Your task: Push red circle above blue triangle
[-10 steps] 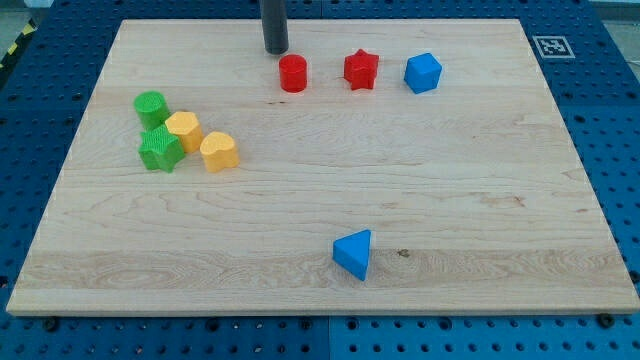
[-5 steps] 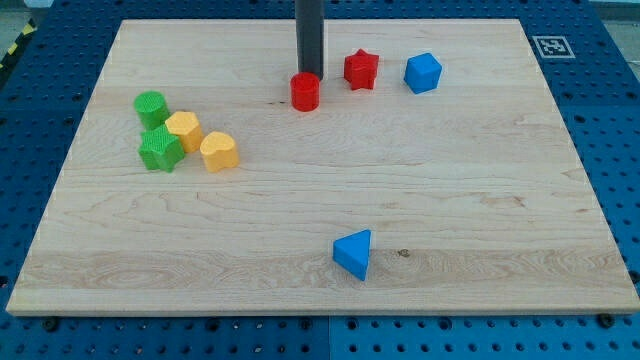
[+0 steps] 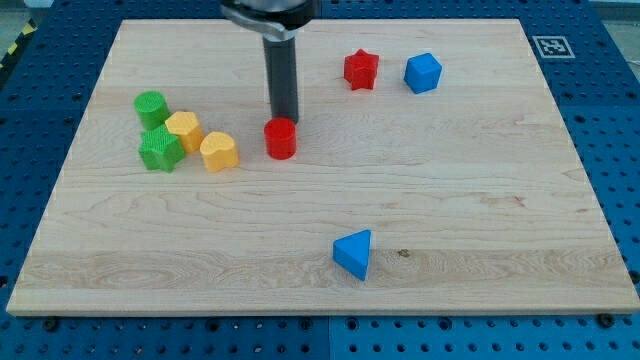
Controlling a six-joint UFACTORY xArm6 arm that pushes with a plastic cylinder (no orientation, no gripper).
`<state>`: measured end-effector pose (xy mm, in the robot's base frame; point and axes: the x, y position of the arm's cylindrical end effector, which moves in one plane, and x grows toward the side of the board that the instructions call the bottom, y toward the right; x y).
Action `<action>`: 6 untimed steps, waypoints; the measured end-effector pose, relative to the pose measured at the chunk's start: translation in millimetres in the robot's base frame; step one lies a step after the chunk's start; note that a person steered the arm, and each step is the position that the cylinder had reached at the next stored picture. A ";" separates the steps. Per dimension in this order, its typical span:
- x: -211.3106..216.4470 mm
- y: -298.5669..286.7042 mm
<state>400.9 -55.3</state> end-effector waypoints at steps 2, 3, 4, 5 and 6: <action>10.6 -36.6; 14.6 -40.9; 14.6 -27.5; 18.4 -16.3; 28.7 -16.3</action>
<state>429.6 -71.6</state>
